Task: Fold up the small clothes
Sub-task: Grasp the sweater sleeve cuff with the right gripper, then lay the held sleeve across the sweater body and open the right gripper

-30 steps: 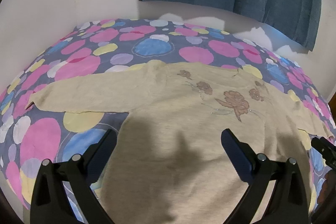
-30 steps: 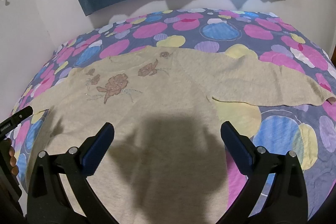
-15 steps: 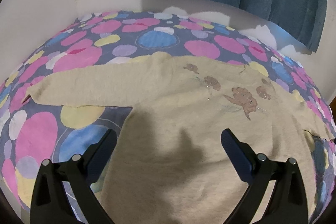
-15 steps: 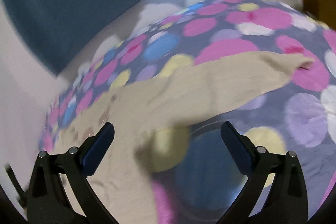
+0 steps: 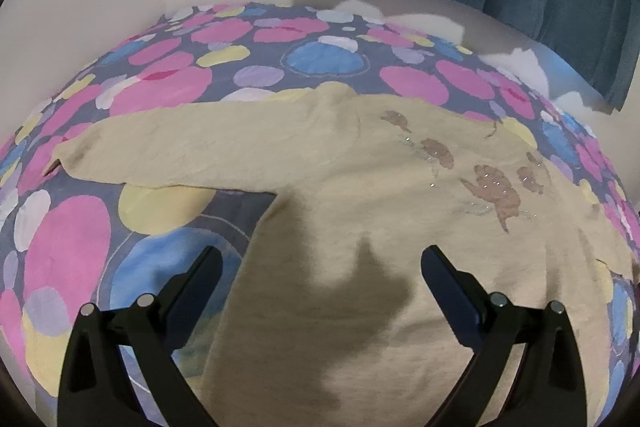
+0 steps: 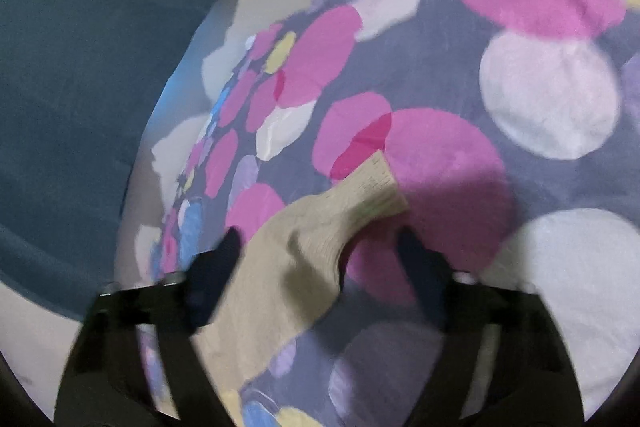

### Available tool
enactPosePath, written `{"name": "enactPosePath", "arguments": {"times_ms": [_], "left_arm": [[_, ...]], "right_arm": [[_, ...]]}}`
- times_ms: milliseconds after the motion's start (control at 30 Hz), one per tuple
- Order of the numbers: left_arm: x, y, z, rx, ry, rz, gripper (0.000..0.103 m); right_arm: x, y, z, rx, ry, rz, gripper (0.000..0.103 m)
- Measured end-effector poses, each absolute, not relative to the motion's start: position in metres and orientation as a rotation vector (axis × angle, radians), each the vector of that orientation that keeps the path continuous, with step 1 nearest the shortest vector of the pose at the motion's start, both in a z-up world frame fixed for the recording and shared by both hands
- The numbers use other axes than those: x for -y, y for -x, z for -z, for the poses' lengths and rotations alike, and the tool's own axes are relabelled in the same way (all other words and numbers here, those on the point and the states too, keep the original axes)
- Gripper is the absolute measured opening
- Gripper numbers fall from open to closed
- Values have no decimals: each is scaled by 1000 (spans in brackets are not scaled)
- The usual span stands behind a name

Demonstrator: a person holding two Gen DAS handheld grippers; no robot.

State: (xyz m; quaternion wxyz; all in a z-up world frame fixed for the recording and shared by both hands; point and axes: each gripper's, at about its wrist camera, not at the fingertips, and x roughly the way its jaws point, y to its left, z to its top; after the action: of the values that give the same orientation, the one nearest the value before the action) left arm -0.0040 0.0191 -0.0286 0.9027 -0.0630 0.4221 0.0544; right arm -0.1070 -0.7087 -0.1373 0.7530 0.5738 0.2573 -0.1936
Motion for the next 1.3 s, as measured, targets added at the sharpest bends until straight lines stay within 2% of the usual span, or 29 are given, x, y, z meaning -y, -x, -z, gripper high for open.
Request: {"name": "enactPosePath", "arguments": {"times_ms": [33, 100, 167, 233, 267, 367, 400, 500, 700, 1000, 1167, 1300], "left_arm": [[-19, 4, 30, -876, 127, -116, 99], [-19, 3, 31, -882, 121, -119, 99], [-18, 3, 32, -889, 116, -123, 99], [-16, 2, 33, -901, 111, -120, 99], [-16, 2, 34, -903, 111, -118, 99], [-16, 2, 34, -901, 107, -123, 99], [-16, 2, 34, -901, 103, -127, 99], [-15, 2, 35, -907, 90, -131, 99], [-20, 5, 32, -902, 87, -128, 99], [-47, 14, 23, -881, 73, -146, 99], [-70, 21, 15, -848, 99, -168, 99], [-85, 25, 14, -846, 107, -187, 99]], "right_arm": [[713, 104, 145, -555, -1299, 413, 70], [715, 101, 147, -535, -1312, 410, 60], [719, 96, 150, -515, -1332, 374, 45], [722, 88, 153, -543, -1341, 319, 9], [725, 89, 146, -534, -1299, 327, 5], [730, 104, 122, -472, -1124, 439, 5], [734, 101, 124, -515, -1099, 464, 4], [741, 97, 136, -578, -1118, 475, 4], [703, 87, 85, -501, -1033, 355, 4], [554, 16, -13, -483, -856, -27, 4], [457, -27, -35, -520, -793, -214, 4], [383, -44, -31, -571, -764, -329, 4]]}}
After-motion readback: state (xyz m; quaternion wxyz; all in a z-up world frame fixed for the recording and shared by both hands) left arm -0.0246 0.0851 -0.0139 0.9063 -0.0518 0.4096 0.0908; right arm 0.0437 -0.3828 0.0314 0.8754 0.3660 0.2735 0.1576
